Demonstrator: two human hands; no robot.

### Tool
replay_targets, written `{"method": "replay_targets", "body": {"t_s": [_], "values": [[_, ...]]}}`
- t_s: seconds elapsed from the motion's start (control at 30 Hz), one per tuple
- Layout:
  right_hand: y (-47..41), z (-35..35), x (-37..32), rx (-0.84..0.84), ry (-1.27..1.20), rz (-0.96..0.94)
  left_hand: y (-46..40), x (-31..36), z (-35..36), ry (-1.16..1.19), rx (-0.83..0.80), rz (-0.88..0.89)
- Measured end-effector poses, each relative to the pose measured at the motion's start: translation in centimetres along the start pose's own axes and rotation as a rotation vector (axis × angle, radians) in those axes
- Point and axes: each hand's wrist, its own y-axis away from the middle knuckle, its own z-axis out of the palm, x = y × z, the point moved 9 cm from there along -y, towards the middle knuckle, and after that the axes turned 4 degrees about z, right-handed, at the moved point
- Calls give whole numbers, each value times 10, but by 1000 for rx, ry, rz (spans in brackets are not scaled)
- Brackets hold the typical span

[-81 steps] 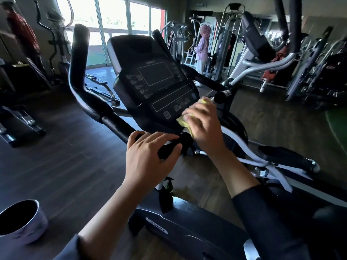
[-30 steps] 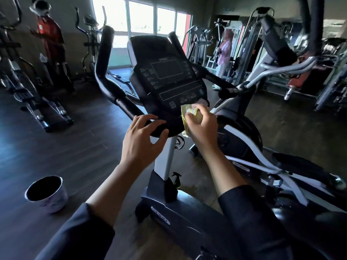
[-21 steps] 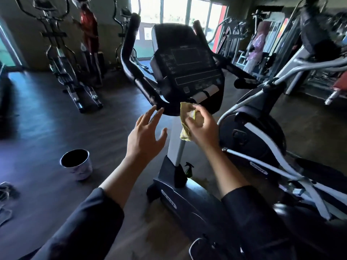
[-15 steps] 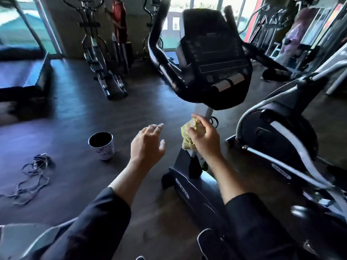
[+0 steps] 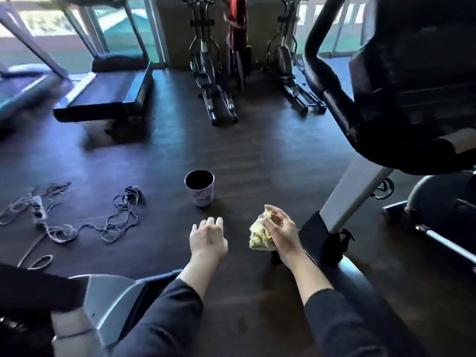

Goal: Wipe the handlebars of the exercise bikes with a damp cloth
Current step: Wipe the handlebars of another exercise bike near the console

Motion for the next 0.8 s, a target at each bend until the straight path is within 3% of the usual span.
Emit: {"method": "replay_targets", "body": {"t_s": [0.27,0.57,0.8], "values": [[-73,46,17,-99,-74,126,-66,-30,20,69,-89,-68],[-207,94,-3,-217,9,123,-174,-49,16,126,-120,-178],[-280,104,-31,-238,-6,107,-274,-44,3,179,-108,-130]]}}
